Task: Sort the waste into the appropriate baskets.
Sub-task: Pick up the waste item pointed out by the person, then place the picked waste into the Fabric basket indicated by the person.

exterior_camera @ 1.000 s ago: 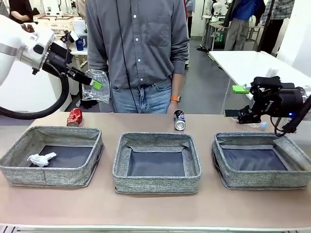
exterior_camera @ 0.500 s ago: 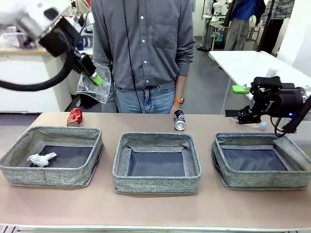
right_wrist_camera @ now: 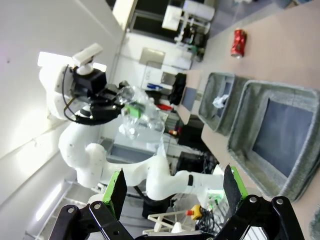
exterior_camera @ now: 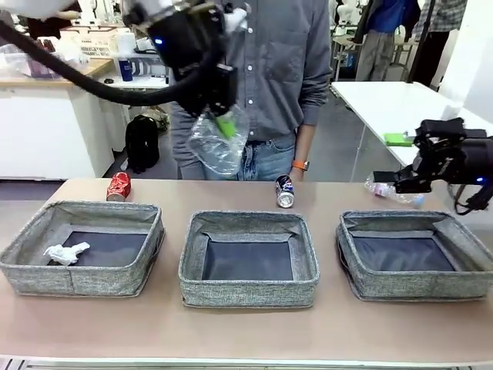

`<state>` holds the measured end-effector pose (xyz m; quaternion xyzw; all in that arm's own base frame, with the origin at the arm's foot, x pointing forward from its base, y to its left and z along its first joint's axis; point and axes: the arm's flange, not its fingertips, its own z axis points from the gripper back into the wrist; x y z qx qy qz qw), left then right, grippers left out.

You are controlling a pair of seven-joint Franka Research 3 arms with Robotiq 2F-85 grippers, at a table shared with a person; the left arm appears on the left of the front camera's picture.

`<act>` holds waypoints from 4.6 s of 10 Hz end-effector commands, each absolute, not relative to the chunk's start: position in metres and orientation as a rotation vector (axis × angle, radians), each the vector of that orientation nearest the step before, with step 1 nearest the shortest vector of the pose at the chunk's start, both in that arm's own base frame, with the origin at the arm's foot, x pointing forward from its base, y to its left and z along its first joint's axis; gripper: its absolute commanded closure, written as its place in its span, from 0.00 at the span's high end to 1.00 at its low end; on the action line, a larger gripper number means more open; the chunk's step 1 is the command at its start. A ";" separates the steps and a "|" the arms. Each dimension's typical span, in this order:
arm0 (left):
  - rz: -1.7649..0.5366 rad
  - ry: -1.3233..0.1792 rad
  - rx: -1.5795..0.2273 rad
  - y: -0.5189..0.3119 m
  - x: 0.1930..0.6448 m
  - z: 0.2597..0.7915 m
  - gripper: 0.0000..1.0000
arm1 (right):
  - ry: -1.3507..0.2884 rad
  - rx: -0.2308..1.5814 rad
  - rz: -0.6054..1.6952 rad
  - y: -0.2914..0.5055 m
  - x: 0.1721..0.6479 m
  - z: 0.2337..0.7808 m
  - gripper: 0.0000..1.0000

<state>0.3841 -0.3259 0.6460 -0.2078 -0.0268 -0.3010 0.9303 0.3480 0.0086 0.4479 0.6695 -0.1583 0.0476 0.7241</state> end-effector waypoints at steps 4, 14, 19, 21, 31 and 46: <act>-0.596 0.061 -0.420 -0.375 0.404 0.704 0.13 | -0.349 1.478 0.105 0.009 0.348 0.448 1.00; -0.545 0.016 -0.400 -0.370 0.395 0.734 0.13 | -0.349 1.478 0.105 0.009 0.348 0.448 1.00; -0.545 0.016 -0.400 -0.370 0.395 0.734 0.13 | -0.349 1.478 0.105 0.009 0.348 0.448 1.00; -0.545 0.016 -0.400 -0.370 0.395 0.734 0.13 | -0.349 1.478 0.105 0.009 0.348 0.448 1.00; -0.545 0.016 -0.400 -0.370 0.395 0.734 0.13 | -0.349 1.478 0.105 0.009 0.348 0.448 1.00; -0.674 -0.036 -0.664 -0.503 0.347 0.582 0.13 | -0.761 1.363 -0.354 -0.200 0.248 0.439 1.00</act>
